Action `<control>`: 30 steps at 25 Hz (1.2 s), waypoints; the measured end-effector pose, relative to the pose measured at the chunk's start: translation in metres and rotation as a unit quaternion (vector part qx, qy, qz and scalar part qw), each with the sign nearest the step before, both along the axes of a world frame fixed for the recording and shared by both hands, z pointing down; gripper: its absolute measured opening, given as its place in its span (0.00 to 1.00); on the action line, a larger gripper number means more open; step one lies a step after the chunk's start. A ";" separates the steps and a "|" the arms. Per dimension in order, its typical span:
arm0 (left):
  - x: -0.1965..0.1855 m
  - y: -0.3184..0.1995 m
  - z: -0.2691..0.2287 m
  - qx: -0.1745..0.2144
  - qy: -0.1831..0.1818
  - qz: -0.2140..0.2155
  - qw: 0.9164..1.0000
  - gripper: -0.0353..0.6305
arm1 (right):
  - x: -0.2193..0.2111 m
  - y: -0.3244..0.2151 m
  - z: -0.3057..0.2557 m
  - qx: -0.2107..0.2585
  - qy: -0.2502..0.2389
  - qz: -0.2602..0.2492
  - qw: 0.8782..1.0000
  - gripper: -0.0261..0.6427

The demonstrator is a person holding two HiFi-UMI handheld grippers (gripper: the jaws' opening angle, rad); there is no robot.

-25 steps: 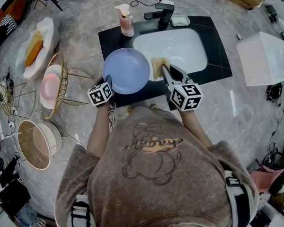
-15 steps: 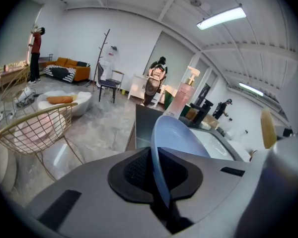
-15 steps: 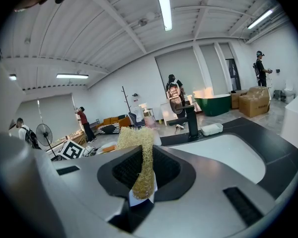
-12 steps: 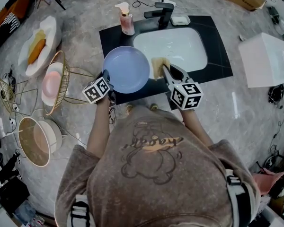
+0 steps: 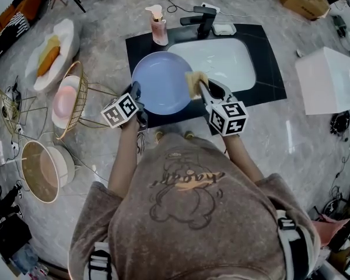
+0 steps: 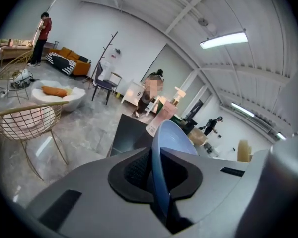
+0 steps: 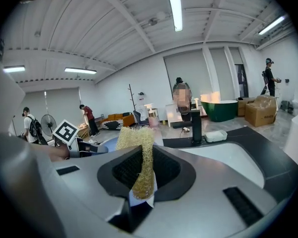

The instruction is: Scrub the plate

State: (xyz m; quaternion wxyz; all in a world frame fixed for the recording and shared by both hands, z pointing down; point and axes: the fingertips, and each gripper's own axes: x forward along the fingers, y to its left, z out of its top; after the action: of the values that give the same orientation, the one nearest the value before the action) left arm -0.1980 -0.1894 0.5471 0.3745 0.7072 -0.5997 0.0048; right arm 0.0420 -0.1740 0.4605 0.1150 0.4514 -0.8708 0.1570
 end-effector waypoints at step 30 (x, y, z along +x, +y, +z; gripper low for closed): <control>0.111 0.011 -0.081 0.044 0.027 0.127 0.991 0.11 | -0.094 -0.027 -0.017 0.119 0.181 -0.138 0.966 0.12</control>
State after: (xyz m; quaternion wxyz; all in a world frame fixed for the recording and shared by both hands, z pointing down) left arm -0.0873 -0.1786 0.4659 0.3552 0.7935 -0.4941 0.0066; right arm -0.0515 -0.2012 0.4431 0.2364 0.3585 -0.9017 -0.0498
